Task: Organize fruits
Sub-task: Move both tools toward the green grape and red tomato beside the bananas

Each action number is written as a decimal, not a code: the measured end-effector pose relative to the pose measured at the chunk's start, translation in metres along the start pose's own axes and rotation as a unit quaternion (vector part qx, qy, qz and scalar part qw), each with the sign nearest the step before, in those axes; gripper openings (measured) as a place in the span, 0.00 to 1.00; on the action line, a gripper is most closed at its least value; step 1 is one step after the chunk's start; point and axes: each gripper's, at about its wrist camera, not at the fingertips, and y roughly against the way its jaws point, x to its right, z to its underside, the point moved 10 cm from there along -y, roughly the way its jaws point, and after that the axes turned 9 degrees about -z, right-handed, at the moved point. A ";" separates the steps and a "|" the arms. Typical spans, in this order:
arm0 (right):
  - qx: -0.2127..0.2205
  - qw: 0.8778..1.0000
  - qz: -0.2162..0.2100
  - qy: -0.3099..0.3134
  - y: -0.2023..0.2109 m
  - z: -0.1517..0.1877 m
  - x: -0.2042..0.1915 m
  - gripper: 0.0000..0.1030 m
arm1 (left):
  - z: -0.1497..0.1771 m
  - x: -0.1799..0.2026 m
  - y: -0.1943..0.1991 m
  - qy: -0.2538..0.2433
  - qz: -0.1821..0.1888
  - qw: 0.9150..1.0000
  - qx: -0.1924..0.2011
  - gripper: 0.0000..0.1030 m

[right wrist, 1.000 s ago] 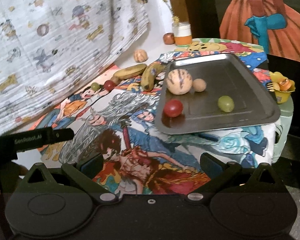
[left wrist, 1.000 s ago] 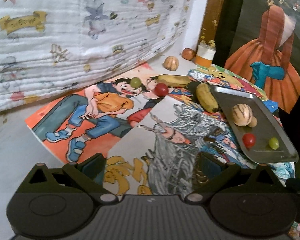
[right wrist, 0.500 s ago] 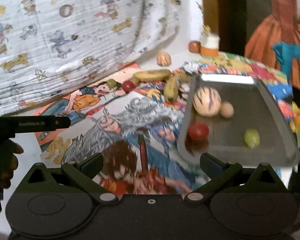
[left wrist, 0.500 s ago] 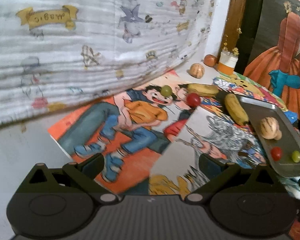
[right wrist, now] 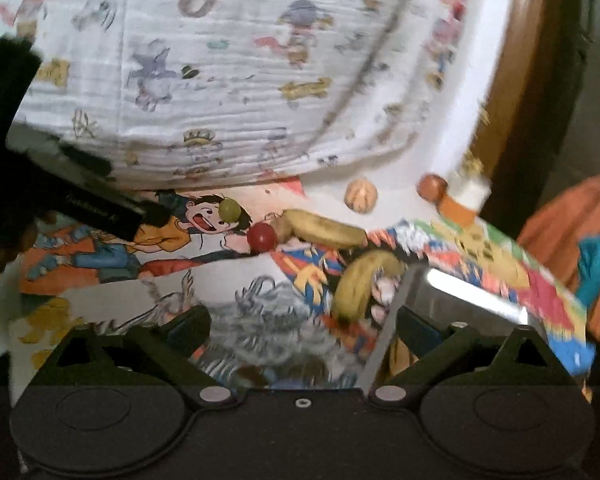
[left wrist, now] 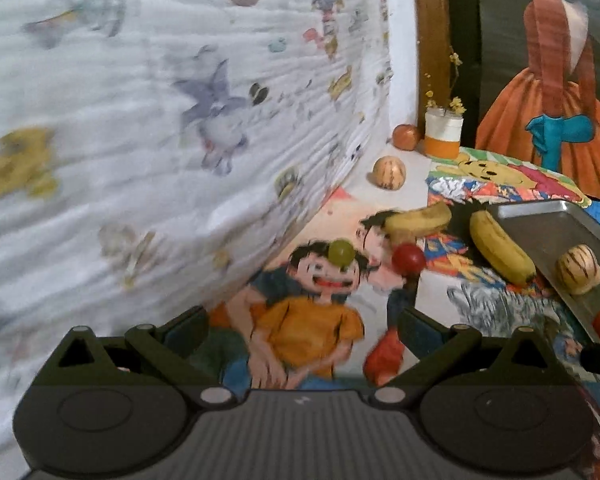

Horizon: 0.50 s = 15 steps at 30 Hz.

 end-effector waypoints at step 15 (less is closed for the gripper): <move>-0.020 0.994 -0.060 0.084 -0.085 -0.020 -0.006 0.68 | -0.021 0.021 -0.071 -0.032 0.043 0.999 0.006 0.82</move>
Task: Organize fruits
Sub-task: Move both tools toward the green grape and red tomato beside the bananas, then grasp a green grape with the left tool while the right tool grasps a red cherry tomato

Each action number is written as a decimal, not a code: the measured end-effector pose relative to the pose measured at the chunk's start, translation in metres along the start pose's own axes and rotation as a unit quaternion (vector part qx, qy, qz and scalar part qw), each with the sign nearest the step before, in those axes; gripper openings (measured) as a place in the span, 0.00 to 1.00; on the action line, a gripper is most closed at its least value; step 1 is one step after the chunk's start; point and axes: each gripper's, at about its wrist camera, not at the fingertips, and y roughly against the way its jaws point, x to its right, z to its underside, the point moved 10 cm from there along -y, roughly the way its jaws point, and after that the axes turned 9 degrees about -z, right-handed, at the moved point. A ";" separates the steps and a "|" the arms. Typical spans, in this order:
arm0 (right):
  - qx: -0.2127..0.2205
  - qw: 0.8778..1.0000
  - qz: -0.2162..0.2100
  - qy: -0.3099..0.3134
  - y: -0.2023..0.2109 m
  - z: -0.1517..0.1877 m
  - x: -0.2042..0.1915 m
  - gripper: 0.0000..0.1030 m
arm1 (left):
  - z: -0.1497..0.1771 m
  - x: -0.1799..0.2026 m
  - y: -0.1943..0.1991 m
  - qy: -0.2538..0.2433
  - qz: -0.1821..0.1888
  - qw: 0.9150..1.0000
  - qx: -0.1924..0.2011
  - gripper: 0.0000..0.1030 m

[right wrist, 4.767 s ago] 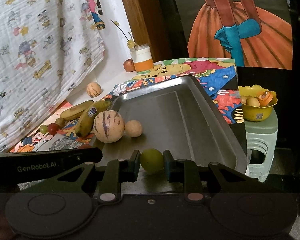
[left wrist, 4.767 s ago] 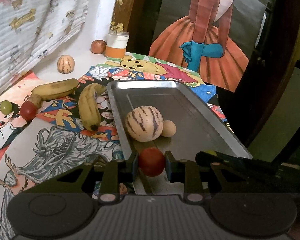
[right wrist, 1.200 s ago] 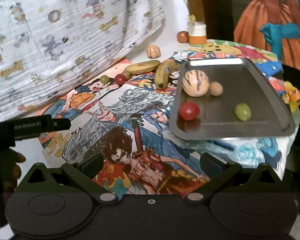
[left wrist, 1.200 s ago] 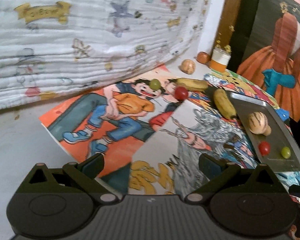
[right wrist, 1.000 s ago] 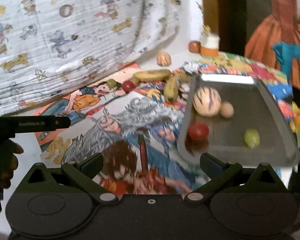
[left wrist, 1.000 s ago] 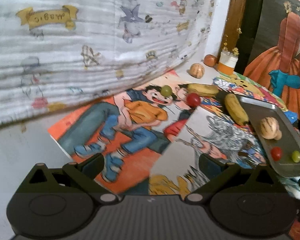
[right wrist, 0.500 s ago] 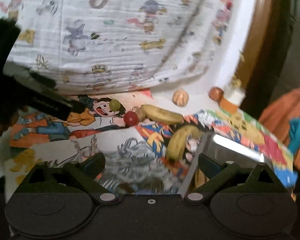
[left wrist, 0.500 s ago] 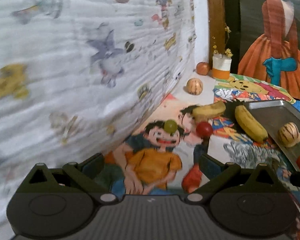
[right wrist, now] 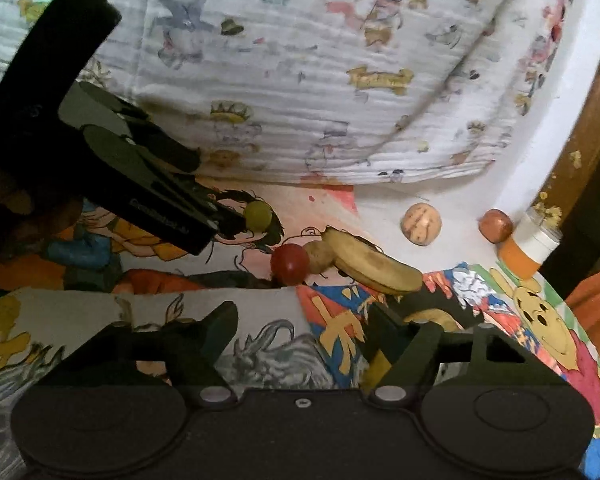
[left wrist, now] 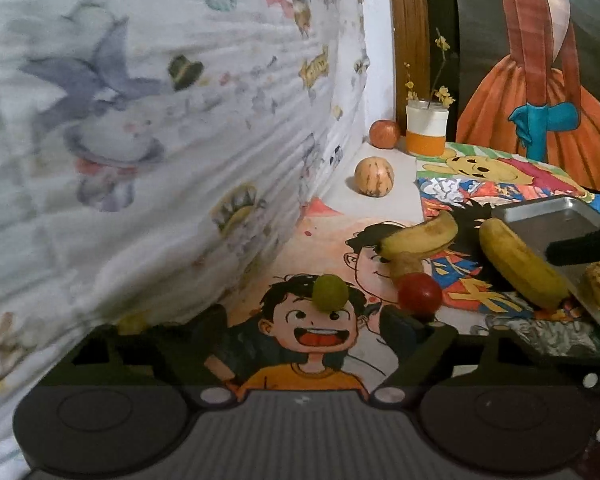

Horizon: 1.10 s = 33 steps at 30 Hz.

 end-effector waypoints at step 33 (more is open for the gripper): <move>0.006 0.996 -0.063 -0.068 -0.064 -0.018 0.012 0.31 | -0.010 0.020 -0.046 -0.031 0.059 0.997 -0.030 0.26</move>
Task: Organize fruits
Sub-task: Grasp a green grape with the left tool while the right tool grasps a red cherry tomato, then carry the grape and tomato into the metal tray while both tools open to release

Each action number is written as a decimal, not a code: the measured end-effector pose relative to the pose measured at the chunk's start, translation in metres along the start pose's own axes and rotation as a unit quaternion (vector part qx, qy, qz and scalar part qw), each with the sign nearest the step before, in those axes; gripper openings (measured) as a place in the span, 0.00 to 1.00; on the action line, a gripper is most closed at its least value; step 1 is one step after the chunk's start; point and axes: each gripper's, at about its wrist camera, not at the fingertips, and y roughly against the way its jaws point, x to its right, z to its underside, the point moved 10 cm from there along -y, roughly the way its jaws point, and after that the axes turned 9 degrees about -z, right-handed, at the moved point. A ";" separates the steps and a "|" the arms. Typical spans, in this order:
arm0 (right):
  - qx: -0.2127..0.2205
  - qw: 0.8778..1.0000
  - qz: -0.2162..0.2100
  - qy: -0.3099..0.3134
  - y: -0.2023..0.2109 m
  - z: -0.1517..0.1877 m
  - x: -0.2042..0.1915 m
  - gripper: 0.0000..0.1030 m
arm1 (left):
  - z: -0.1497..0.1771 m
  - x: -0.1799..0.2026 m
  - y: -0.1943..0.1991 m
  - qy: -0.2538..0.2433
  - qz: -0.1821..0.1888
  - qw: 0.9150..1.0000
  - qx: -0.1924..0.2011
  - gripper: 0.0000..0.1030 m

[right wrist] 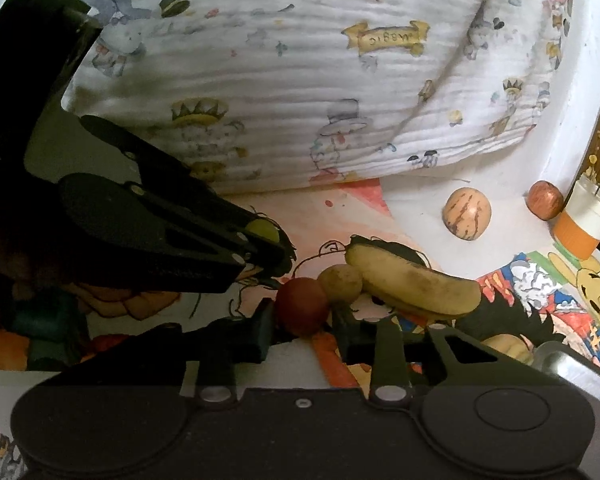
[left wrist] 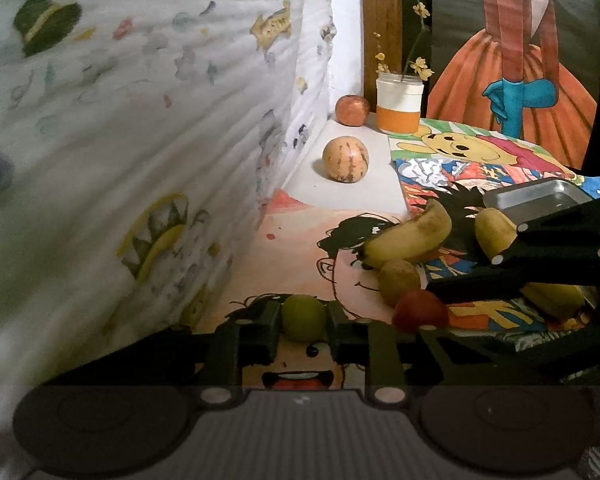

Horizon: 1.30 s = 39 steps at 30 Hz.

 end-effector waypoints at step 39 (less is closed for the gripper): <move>0.119 0.986 0.069 -0.097 0.181 0.044 0.008 0.30 | -0.006 0.077 0.117 0.072 0.026 0.996 0.045 0.25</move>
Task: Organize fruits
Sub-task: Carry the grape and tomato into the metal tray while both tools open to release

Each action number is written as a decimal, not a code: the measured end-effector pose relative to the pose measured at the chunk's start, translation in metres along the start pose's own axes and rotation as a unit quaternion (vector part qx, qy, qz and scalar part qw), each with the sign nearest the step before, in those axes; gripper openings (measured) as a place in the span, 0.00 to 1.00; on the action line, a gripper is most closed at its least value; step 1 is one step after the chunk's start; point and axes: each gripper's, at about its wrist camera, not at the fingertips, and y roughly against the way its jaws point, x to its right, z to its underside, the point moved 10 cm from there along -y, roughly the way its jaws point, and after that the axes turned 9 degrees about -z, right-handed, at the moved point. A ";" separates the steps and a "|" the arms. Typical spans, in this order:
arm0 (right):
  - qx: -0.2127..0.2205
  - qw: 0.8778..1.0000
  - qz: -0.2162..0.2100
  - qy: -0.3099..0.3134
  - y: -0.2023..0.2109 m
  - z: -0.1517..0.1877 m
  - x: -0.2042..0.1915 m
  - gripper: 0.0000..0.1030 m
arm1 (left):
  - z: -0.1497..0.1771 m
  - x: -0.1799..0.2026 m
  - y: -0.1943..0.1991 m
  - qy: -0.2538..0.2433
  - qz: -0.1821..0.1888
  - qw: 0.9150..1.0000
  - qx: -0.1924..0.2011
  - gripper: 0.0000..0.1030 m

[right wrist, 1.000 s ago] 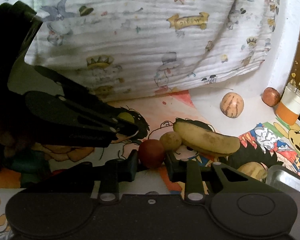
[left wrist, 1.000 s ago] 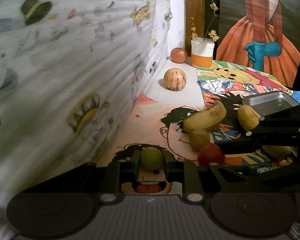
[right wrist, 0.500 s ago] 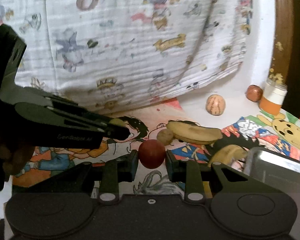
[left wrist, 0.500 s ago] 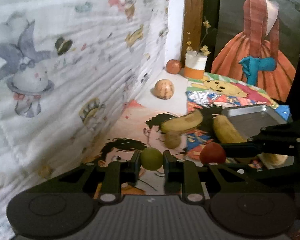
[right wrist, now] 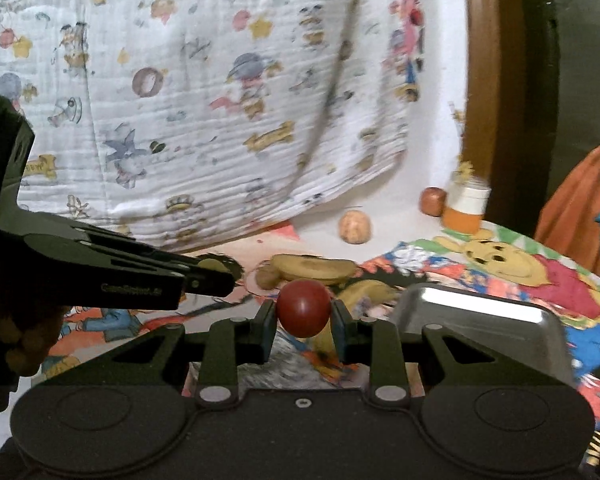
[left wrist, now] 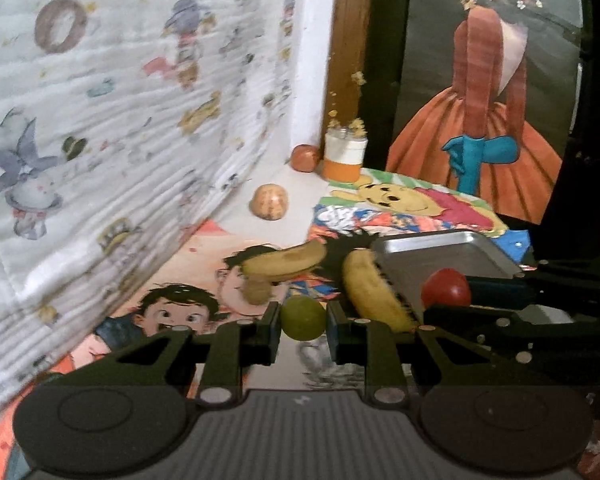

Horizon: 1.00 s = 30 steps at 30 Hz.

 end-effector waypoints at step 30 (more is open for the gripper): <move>0.013 0.990 0.109 -0.091 0.103 0.089 0.070 0.30 | 0.059 0.136 0.037 -0.011 0.106 0.994 -0.008 0.25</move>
